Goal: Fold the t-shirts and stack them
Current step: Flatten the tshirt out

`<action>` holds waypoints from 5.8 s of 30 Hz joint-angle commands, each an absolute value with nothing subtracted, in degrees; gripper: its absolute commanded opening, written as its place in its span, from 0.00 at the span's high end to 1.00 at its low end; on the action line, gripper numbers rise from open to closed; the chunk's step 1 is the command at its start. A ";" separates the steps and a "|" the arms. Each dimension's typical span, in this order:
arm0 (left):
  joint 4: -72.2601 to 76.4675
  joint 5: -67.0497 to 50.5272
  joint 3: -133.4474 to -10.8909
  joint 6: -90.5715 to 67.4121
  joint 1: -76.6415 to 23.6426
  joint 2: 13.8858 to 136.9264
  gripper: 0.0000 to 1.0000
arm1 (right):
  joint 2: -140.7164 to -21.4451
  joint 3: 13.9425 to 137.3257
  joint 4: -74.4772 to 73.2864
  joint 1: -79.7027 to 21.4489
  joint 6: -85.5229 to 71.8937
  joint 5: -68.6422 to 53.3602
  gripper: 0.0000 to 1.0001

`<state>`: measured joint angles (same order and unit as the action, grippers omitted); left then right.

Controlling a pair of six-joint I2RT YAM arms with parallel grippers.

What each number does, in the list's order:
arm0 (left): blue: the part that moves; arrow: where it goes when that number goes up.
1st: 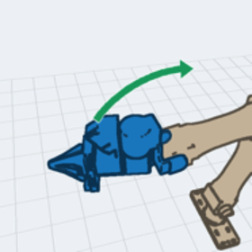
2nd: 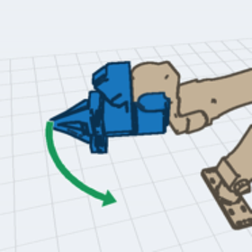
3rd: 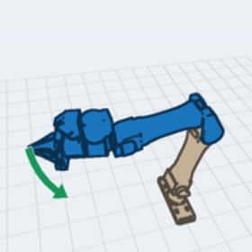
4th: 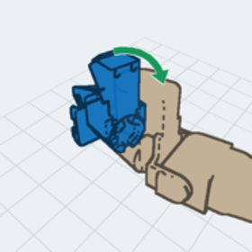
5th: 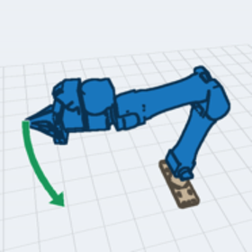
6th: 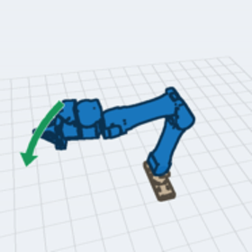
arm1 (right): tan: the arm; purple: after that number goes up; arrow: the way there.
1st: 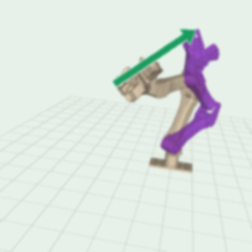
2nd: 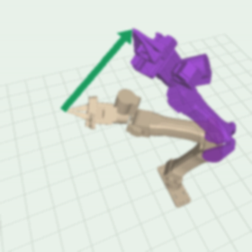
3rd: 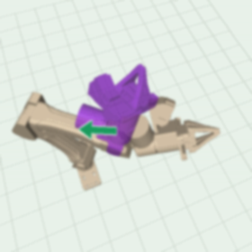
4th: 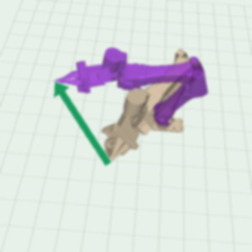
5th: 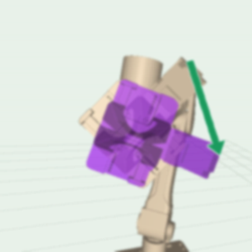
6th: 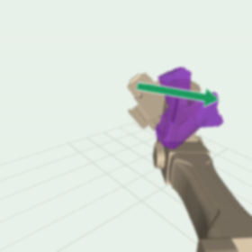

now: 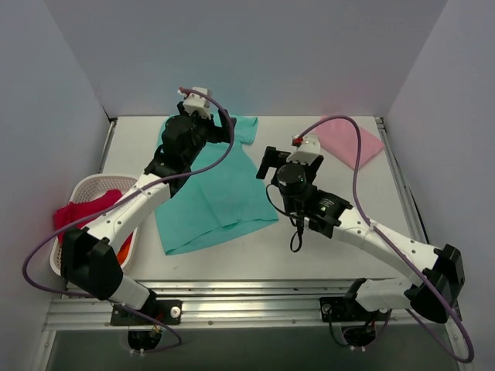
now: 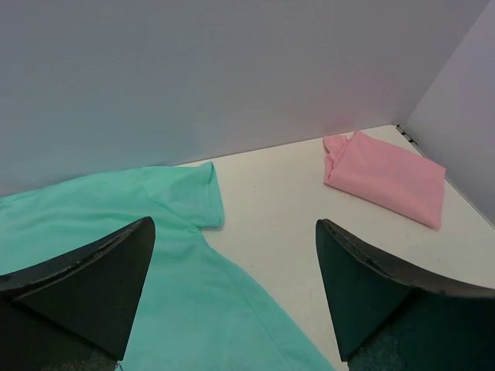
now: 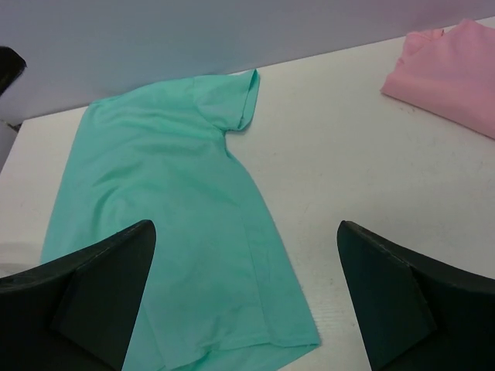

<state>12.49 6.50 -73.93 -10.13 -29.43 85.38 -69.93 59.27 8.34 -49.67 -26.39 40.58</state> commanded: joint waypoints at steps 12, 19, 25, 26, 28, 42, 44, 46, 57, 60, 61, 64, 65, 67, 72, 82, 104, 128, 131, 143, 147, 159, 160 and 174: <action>8.36 10.37 -84.37 -11.25 -25.75 92.72 0.06 | -78.57 55.38 7.81 -50.19 -36.21 41.05 0.00; 5.28 10.02 -84.81 -11.60 -24.79 96.06 0.06 | -82.35 51.86 13.25 -49.31 -39.11 32.89 0.00; 3.08 10.37 -84.82 -13.53 -22.07 97.47 0.06 | -87.70 50.80 17.31 -45.01 -42.18 23.39 0.00; 3.08 9.94 -84.81 -13.88 -21.63 97.56 0.06 | -88.06 50.71 17.49 -44.74 -42.71 22.60 0.00; 3.16 9.23 -84.73 -14.59 -21.10 97.82 0.06 | -88.85 50.28 17.40 -45.52 -45.07 22.41 0.01; 2.81 7.30 -84.46 -16.08 -19.60 98.70 0.06 | -96.50 47.73 14.68 -51.15 -52.99 25.39 0.03; 2.90 7.12 -84.29 -16.17 -19.51 98.61 0.06 | -96.15 47.29 14.42 -51.15 -53.17 26.36 0.03; 3.07 6.94 -84.29 -16.35 -19.42 98.53 0.06 | -95.80 47.11 13.89 -51.15 -53.26 27.07 0.06; 2.55 6.50 -84.64 -16.52 -19.42 98.97 0.06 | -97.91 46.76 15.11 -50.98 -52.56 26.98 0.35; 2.64 6.59 -84.64 -16.52 -19.42 98.96 0.06 | -99.22 46.67 15.99 -50.80 -52.47 26.28 0.37; 2.64 6.59 -84.64 -16.52 -19.34 98.96 0.06 | -99.84 46.67 16.17 -50.71 -52.47 25.76 0.39; 2.55 6.68 -84.64 -16.52 -19.34 99.05 0.06 | -100.63 46.58 16.87 -50.62 -52.38 25.31 0.43; 2.64 6.68 -84.64 -16.52 -19.34 99.05 0.06 | -100.81 46.58 16.96 -50.45 -52.47 25.14 0.45; 2.55 6.68 -84.64 -16.52 -19.25 99.14 0.06 | -101.51 46.49 17.31 -50.36 -52.12 24.87 0.48; 2.55 6.50 -84.81 -16.52 -19.16 99.40 0.06 | -102.57 46.41 17.84 -49.92 -52.03 23.64 0.55; 2.29 6.42 -85.08 -16.52 -19.16 99.84 0.06 | -101.17 46.49 15.91 -49.83 -52.21 25.13 0.60; 1.49 6.15 -85.87 -16.52 -19.16 100.46 0.06 | -98.52 44.65 12.74 -50.10 -52.91 28.57 0.73; 0.18 5.63 -87.27 -16.44 -19.16 101.78 0.06 | -98.35 45.44 11.25 -50.36 -52.74 29.44 0.86; 0.09 5.62 -87.36 -16.44 -19.16 101.78 0.06 | -97.91 45.79 10.20 -50.45 -53.00 30.14 0.84; 0.09 5.54 -87.71 -16.35 -19.16 102.13 0.06 | -97.30 46.41 9.58 -50.62 -52.30 30.67 0.93; 0.09 5.45 -87.89 -16.43 -19.16 102.39 0.06 | -96.59 46.93 8.53 -50.63 -52.12 31.11 0.94; -2.11 5.45 -89.03 -16.17 -19.16 103.80 0.06 | -93.34 52.29 2.64 -50.80 -49.13 34.19 0.93; -2.11 5.36 -89.03 -16.08 -19.16 103.80 0.06 | -93.08 52.47 2.55 -50.71 -48.87 34.36 0.93; -2.54 2.03 -100.67 -16.00 -19.34 114.50 0.06 | -85.97 45.97 2.73 -50.01 -48.25 37.08 1.00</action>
<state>-2.92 5.10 -91.92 -16.10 -19.64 109.36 -90.65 47.57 4.95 -50.30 -47.90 32.62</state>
